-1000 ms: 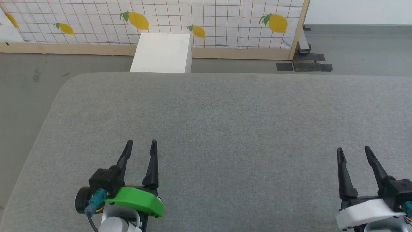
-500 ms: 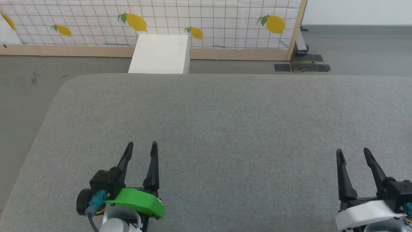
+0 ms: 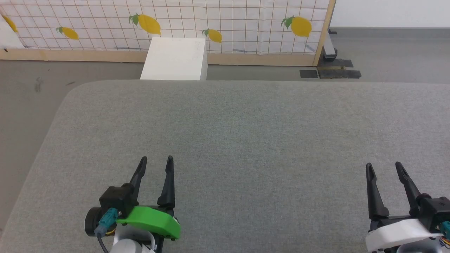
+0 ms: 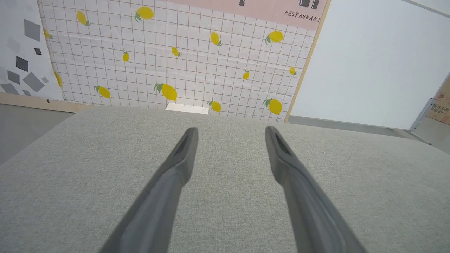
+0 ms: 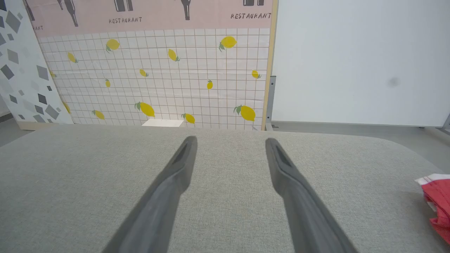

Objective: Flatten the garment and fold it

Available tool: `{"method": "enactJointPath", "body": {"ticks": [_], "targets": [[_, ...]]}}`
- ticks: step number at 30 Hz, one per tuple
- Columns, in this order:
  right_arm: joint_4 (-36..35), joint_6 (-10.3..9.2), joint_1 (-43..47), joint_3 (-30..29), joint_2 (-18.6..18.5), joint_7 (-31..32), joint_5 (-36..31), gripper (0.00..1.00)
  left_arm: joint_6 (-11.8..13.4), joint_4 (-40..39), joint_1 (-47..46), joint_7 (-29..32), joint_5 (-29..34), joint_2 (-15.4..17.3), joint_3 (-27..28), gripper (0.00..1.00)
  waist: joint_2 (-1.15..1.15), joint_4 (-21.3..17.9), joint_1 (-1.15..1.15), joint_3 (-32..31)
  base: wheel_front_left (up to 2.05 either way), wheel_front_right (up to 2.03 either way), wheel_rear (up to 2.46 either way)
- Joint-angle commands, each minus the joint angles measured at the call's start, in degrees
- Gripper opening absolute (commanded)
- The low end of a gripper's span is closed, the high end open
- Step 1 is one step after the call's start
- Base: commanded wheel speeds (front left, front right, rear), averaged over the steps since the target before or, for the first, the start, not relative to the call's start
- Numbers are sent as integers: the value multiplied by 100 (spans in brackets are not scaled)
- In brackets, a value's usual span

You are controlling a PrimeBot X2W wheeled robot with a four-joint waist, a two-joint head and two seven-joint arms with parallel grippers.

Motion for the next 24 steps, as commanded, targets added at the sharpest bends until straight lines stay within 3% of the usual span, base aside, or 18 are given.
{"method": "enactJointPath", "body": {"ticks": [1,4,5,24], "targets": [[17,-9,92,13,18,-18,43,100,28,14,67,-22,-71,-15,4,100,0,2,0,-6,0,0,0],[35,-9,96,29,18,-21,60,100,20,27,68,-22,-82,-15,-5,100,0,9,0,-16,0,0,0],[24,0,27,17,1,0,33,0,0,22,2,1,-1,0,-7,0,0,9,0,-17,0,0,0],[24,1,2,41,-1,45,15,0,14,-21,17,72,64,0,18,0,0,-3,0,-21,0,0,0]]}}
